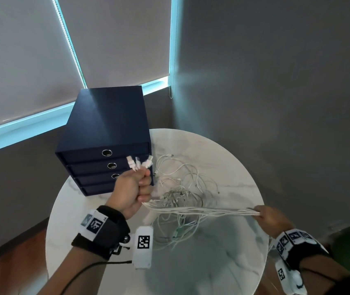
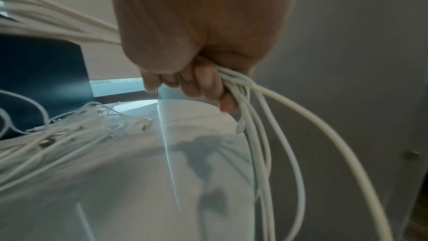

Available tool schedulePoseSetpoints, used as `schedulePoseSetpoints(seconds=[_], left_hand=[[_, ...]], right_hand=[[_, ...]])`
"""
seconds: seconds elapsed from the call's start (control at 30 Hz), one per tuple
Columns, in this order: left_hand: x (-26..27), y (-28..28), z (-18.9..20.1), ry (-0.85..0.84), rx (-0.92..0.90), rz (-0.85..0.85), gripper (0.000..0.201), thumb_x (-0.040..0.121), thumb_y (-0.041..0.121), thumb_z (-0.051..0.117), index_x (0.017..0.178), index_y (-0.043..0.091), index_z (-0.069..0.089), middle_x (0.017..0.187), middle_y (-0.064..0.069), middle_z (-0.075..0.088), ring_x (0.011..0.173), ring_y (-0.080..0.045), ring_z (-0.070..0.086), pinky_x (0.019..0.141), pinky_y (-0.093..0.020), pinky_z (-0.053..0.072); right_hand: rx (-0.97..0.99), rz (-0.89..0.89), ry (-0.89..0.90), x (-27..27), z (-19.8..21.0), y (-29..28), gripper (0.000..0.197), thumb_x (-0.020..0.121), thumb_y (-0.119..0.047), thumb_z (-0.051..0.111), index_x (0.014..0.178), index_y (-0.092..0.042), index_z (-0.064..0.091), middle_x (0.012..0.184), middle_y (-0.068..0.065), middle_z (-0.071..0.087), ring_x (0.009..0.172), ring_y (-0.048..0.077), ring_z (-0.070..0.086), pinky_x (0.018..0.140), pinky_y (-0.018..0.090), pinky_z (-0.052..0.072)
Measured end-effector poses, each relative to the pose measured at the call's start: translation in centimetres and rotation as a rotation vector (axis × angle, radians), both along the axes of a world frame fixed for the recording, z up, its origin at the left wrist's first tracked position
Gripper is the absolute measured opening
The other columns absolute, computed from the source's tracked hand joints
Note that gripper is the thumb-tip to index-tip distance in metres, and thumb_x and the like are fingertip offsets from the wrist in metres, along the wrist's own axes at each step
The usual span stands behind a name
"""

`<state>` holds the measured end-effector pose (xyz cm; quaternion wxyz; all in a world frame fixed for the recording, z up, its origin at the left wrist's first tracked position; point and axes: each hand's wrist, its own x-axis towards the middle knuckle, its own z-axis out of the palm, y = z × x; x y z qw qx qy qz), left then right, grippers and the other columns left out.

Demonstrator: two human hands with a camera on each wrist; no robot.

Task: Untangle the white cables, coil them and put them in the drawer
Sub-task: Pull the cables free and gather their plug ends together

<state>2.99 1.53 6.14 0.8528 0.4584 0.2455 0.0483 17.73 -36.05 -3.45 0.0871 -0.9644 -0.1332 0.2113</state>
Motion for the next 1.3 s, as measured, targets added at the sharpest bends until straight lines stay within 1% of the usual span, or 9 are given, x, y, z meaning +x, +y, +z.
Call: schedulePoseSetpoints(seconds=[0.1, 0.2, 0.33, 0.4, 0.5, 0.83, 1.03, 1.17, 1.3], left_hand=[[-0.2, -1.1, -1.4, 0.038, 0.065, -0.04, 0.03, 0.107, 0.021, 0.037, 0.08, 0.014, 0.048, 0.055, 0.007, 0.028, 0.04, -0.005, 0.022, 0.037, -0.014, 0.018], [-0.3, -1.3, -2.1, 0.059, 0.103, -0.039, 0.03, 0.107, 0.023, 0.038, 0.081, 0.014, 0.049, 0.056, 0.006, 0.028, 0.041, -0.005, 0.021, 0.038, -0.014, 0.018], [-0.1, -1.4, -2.3, 0.068, 0.143, -0.028, 0.03, 0.107, 0.023, 0.039, 0.08, 0.014, 0.049, 0.054, 0.008, 0.028, 0.041, -0.006, 0.021, 0.038, -0.016, 0.018], [0.2, -1.8, -2.0, 0.051, 0.16, -0.027, 0.031, 0.107, 0.023, 0.041, 0.077, 0.015, 0.048, 0.055, 0.007, 0.028, 0.042, -0.006, 0.021, 0.039, -0.018, 0.017], [0.4, -2.1, -1.6, -0.005, 0.24, -0.048, 0.034, 0.104, 0.023, 0.049, 0.072, 0.02, 0.038, 0.059, 0.005, 0.022, 0.045, -0.007, 0.02, 0.041, -0.021, 0.019], [2.3, -2.9, -0.1, -0.171, 0.474, 0.021, 0.021, 0.099, 0.017, 0.059, 0.09, -0.002, 0.064, 0.05, 0.004, 0.029, 0.041, -0.008, 0.025, 0.041, -0.019, 0.026], [3.6, -3.1, -0.2, -0.183, 0.433, 0.047, 0.024, 0.099, 0.013, 0.059, 0.103, -0.011, 0.06, 0.055, -0.003, 0.036, 0.041, -0.009, 0.027, 0.041, -0.02, 0.026], [3.4, -3.0, -0.6, -0.193, 0.39, 0.051, 0.015, 0.098, 0.017, 0.061, 0.093, 0.005, 0.066, 0.071, -0.016, 0.047, 0.042, -0.01, 0.026, 0.041, -0.019, 0.026], [3.2, -2.9, -0.6, -0.192, 0.399, 0.078, 0.021, 0.095, 0.019, 0.065, 0.078, 0.006, 0.066, 0.058, -0.005, 0.034, 0.042, -0.011, 0.024, 0.041, -0.019, 0.023]], right_hand=[[-0.152, 0.058, 0.234, 0.4, -1.0, -0.6, 0.034, 0.071, -0.054, 0.07, 0.082, -0.024, 0.06, 0.081, -0.007, 0.065, 0.084, 0.017, 0.064, 0.073, 0.026, 0.049], [-0.228, 0.181, 0.381, 0.0, 0.5, 1.5, 0.037, 0.065, -0.046, 0.083, 0.085, -0.028, 0.058, 0.085, -0.01, 0.063, 0.086, 0.014, 0.063, 0.074, 0.024, 0.05], [0.309, 0.028, 0.458, 0.3, 3.2, 7.3, 0.014, 0.08, -0.025, 0.073, 0.092, -0.018, 0.071, 0.087, -0.003, 0.07, 0.077, 0.01, 0.064, 0.062, 0.017, 0.045], [0.495, -0.08, 0.417, 0.3, 3.6, 10.4, 0.025, 0.089, -0.032, 0.066, 0.093, -0.007, 0.07, 0.085, 0.004, 0.072, 0.074, 0.016, 0.067, 0.063, 0.025, 0.046], [0.438, -0.04, 0.352, -0.7, 3.8, 14.1, 0.043, 0.089, -0.046, 0.062, 0.083, -0.004, 0.071, 0.076, 0.007, 0.075, 0.062, 0.016, 0.068, 0.061, 0.03, 0.051], [0.651, 0.339, 0.246, -3.1, 10.1, 20.5, 0.016, 0.084, -0.012, 0.068, 0.069, -0.007, 0.071, 0.065, 0.011, 0.071, 0.053, 0.016, 0.062, 0.062, 0.028, 0.053], [0.742, 0.32, 0.032, -4.0, 13.9, 21.8, 0.022, 0.092, -0.009, 0.054, 0.073, -0.013, 0.065, 0.065, 0.005, 0.07, 0.053, 0.019, 0.07, 0.059, 0.046, 0.06], [0.852, 0.213, -0.019, -3.7, 15.6, 21.9, 0.019, 0.096, -0.009, 0.053, 0.08, -0.009, 0.063, 0.069, 0.009, 0.071, 0.055, 0.024, 0.071, 0.053, 0.046, 0.059], [0.808, 0.232, -0.069, -3.4, 16.0, 21.7, 0.019, 0.096, -0.013, 0.052, 0.079, -0.014, 0.061, 0.07, 0.007, 0.07, 0.053, 0.022, 0.07, 0.056, 0.046, 0.059]])
